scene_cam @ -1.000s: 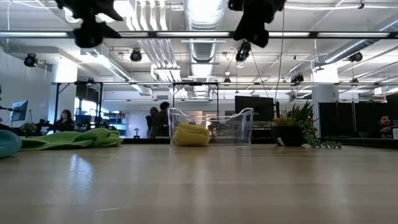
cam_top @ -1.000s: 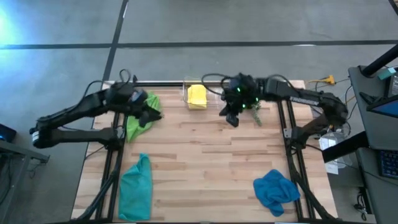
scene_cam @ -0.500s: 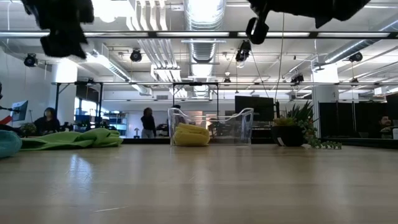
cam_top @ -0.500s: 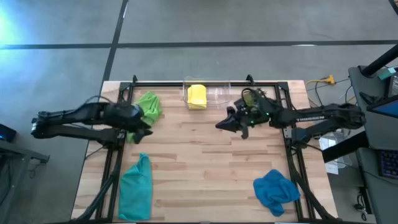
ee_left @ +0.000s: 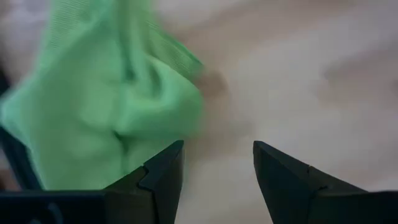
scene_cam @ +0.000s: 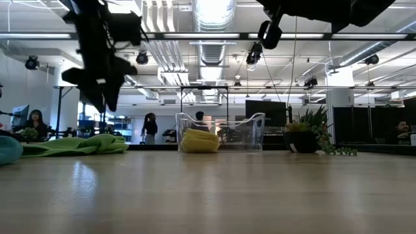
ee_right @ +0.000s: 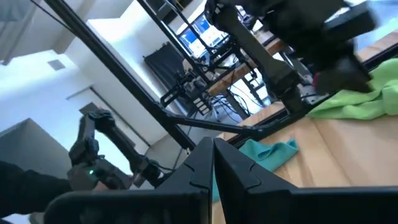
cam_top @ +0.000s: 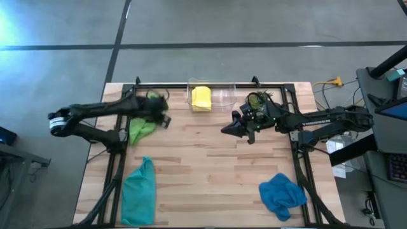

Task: Fold microfiber towels
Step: Fold the green microfiber towel

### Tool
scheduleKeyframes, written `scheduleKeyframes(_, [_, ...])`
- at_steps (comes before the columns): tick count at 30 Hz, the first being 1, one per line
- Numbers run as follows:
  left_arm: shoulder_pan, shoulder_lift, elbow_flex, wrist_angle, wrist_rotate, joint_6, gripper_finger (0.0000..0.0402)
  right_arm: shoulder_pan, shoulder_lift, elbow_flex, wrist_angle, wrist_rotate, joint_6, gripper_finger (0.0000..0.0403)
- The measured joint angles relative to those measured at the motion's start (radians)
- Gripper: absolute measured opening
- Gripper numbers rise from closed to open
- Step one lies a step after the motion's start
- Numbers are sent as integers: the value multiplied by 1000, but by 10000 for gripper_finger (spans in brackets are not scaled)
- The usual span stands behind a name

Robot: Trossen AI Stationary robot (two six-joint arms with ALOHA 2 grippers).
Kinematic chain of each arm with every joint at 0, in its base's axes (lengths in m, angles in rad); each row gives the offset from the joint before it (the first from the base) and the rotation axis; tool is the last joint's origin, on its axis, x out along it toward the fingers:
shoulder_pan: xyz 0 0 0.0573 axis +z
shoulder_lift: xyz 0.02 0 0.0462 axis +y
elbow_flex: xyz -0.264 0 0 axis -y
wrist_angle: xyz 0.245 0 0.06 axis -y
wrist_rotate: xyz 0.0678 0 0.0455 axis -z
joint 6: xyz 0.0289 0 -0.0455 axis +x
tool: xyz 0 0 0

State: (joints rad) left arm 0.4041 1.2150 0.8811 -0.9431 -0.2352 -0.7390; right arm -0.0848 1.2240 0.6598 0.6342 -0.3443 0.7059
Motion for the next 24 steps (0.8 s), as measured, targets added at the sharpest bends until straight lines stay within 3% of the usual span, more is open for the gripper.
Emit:
scheduleKeyframes(3, [143,83,32,56,85,113,176,-15,0,-4,-7,-22,-25,9])
scheduleKeyframes(6, [278,151,88,121,177,207,176,-60,-1,-4,-36,-115,-23,9])
scheduleKeyframes(10, [402,253,169,123,191,266,176,-125,-4,1,-61,-251,23,9])
scheduleKeyframes(16, [474,385,256,118,181,356,176,-175,-6,2,-60,-317,88,9])
scheduleKeyframes(24, [492,447,279,75,61,365,176,-194,-11,2,-60,-337,95,9])
